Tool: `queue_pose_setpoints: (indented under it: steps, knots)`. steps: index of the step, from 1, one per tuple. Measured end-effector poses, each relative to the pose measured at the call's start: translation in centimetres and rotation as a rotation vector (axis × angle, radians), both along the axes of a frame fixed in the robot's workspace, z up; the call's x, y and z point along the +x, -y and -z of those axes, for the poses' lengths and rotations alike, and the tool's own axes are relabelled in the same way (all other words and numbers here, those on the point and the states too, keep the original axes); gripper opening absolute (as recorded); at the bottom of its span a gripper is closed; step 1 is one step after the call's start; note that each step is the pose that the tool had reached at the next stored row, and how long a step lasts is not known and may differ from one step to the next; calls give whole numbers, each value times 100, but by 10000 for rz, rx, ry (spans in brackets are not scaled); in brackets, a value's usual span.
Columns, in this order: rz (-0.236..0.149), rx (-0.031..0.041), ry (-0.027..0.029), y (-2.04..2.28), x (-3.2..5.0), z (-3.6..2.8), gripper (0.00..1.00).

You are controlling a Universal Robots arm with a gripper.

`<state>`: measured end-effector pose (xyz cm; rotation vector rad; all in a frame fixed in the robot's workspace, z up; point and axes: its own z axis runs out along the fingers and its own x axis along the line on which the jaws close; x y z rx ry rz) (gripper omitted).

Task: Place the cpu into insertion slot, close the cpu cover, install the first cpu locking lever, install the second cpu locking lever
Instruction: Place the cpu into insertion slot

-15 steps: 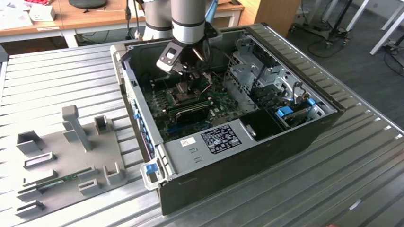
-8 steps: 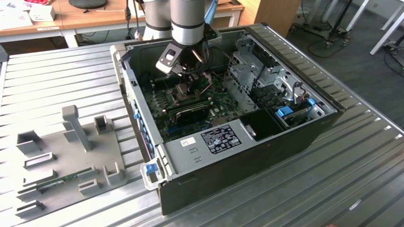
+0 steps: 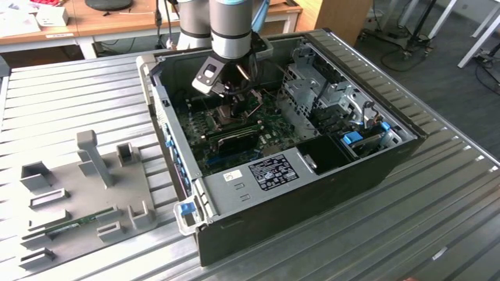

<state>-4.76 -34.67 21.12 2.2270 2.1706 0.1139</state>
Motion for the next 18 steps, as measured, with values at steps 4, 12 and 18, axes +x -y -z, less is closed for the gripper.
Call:
queue_pose_setpoints:
  steps: [4, 12, 18]
  knots:
    - [0, -1, -1, 0, -1, 24, 54]
    - [0, 1, 0, 0, 0, 45, 54]
    - [1, 0, 0, 0, -1, 71, 54]
